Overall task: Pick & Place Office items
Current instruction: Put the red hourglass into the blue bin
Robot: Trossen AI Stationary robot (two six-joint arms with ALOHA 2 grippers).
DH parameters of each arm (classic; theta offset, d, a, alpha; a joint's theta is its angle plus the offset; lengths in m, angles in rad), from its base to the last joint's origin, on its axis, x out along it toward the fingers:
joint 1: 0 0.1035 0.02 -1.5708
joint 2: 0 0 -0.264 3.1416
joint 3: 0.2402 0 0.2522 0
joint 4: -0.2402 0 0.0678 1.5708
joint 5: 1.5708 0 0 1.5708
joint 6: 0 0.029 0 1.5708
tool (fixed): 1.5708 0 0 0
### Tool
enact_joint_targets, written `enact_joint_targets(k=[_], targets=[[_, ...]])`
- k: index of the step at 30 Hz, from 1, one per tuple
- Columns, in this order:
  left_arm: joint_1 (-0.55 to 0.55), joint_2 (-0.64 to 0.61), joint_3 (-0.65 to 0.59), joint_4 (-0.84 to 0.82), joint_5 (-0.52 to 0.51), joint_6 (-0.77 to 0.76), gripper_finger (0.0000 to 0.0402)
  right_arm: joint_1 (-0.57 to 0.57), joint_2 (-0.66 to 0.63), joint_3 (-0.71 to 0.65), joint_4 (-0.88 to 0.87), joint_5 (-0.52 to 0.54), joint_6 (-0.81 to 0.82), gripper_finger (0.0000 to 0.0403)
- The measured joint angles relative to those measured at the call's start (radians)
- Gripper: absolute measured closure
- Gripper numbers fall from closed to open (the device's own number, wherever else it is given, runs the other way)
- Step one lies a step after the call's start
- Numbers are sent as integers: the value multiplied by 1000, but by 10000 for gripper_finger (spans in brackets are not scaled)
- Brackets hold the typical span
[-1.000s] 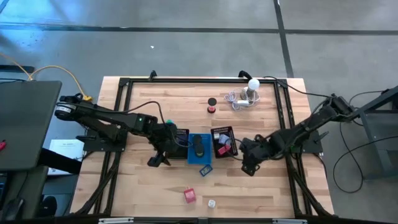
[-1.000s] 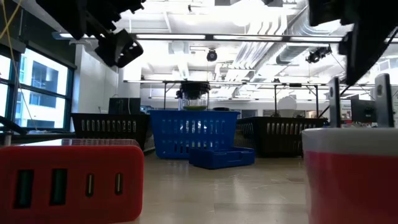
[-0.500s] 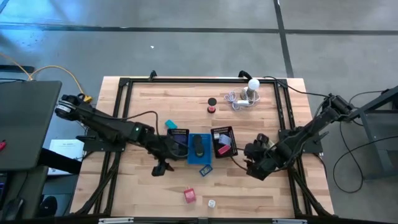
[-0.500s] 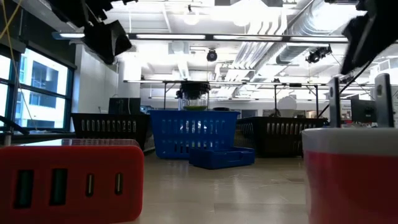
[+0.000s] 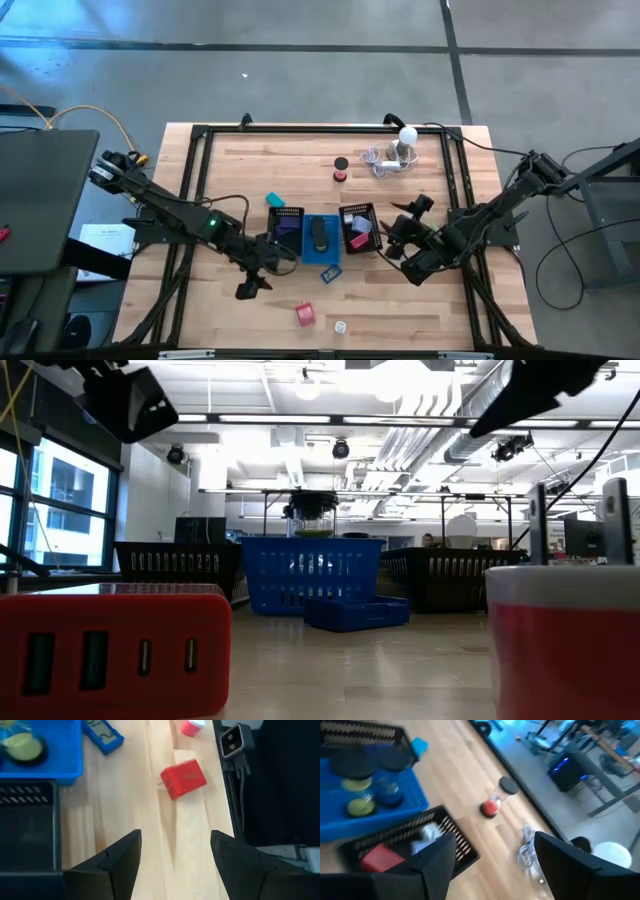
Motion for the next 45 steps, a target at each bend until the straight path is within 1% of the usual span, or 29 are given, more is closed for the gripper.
enact_joint_targets(k=[2, 5, 8, 12, 16, 20, 23, 25, 27, 30, 33, 35, 40, 45], targets=[[-7, 0, 0, 0, -2, 25, 169, -25, 0, 0, 25, 25, -31, 145], [-11, 0, 0, 0, -11, 60, 169, -97, -5, 0, 107, 23, -147, 145], [-11, 0, 0, 0, -33, 57, 169, -193, -13, 0, 231, -57, -280, 144], [-11, 0, 0, 0, -65, 54, 169, -347, -13, 0, 405, -233, -480, 137], [-11, 0, 0, 11, -112, 39, 169, -502, -13, 0, 524, -403, -605, 128], [-11, 0, 0, 32, -139, -24, 169, -641, -13, 0, 570, -541, -642, 125], [-15, 0, 0, 44, -189, -91, 169, -738, -8, 0, 574, -699, -659, 127], [-24, 0, 0, 41, -214, -99, 169, -794, 4, 0, 580, -814, -661, 128], [-35, 0, 0, 42, -217, -88, 169, -836, 27, 0, 585, -884, -681, 128], [-52, 0, 0, 41, -245, -44, 169, -874, 68, 0, 589, -924, -696, 129], [-59, 0, 0, 41, -274, -8, 169, -885, 121, 0, 622, -924, -720, 136], [-59, 0, 0, 42, -290, -9, 169, -884, 158, 0, 651, -923, -740, 140], [-73, 0, 0, 45, -290, -13, 169, -883, 229, 0, 755, -914, -746, 147], [-95, 0, 0, 45, -290, -13, 169, -878, 246, 0, 775, -907, -704, 147]])
